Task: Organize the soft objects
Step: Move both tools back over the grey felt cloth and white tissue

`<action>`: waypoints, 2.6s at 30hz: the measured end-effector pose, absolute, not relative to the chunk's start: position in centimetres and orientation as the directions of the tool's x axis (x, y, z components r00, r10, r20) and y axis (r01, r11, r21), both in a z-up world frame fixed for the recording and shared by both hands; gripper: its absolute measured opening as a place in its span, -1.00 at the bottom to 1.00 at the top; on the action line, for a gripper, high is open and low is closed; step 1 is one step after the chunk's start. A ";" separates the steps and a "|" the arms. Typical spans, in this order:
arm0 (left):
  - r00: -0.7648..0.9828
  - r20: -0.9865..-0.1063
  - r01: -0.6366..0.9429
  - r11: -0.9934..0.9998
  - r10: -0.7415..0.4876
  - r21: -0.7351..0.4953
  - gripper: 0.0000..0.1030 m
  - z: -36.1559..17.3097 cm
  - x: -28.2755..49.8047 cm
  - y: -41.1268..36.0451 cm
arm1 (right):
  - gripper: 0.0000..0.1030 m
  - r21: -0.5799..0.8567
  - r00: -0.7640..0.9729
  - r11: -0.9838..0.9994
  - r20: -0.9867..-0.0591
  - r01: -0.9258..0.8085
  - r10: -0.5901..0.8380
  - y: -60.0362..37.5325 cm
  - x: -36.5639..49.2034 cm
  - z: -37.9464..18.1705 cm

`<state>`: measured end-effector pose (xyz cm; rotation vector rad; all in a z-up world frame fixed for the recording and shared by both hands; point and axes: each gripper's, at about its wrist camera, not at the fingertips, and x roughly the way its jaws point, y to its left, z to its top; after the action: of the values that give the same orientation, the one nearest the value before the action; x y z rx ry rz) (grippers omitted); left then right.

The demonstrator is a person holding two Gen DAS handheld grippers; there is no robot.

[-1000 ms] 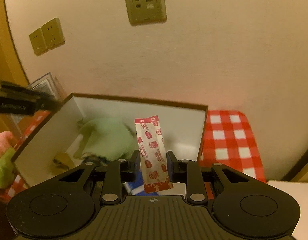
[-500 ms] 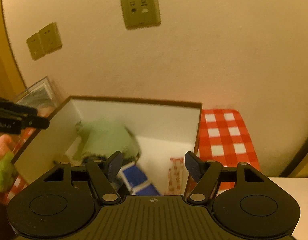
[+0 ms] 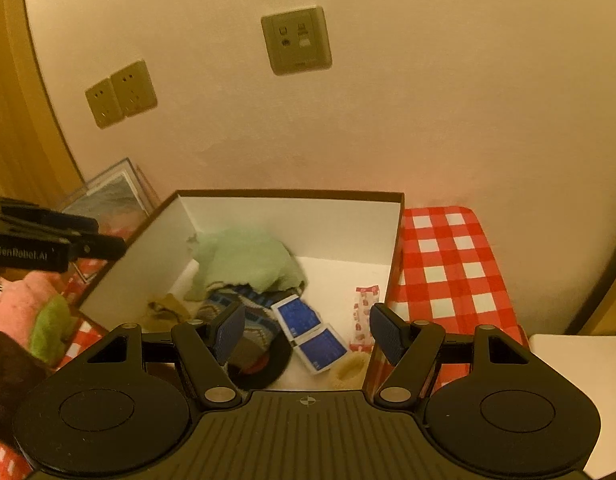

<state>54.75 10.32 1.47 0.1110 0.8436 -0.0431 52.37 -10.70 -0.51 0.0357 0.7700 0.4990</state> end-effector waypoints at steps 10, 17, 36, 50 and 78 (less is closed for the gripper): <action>0.697 -0.717 0.061 0.998 -0.026 0.023 0.06 4.4 48.2 8.3 | 0.34 0.252 0.627 0.877 -0.620 -0.410 0.471 -12.4 46.8 3.0; 0.697 -0.716 0.050 0.999 -0.030 0.006 0.08 5.5 42.9 6.5 | 0.34 0.281 0.634 0.874 -0.605 -0.396 0.482 -13.7 42.2 4.4; 0.669 -0.743 -0.039 0.997 -0.029 -0.074 0.08 4.3 31.3 4.6 | 0.34 0.376 0.592 0.853 -0.614 -0.361 0.522 -16.6 32.5 4.4; 0.607 -0.795 -0.093 0.993 0.002 -0.068 0.08 1.5 26.7 4.4 | 0.34 0.405 0.506 0.859 -0.694 -0.315 0.512 -17.2 28.5 0.6; 0.490 -0.871 -0.165 0.985 0.032 -0.057 0.08 -3.2 22.6 5.2 | 0.34 0.343 0.377 0.914 -0.834 -0.219 0.403 -17.1 26.9 -8.6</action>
<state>22.60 5.19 -3.15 -0.1392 1.0532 0.1198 26.92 -17.06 -8.64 0.1864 1.1166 0.4001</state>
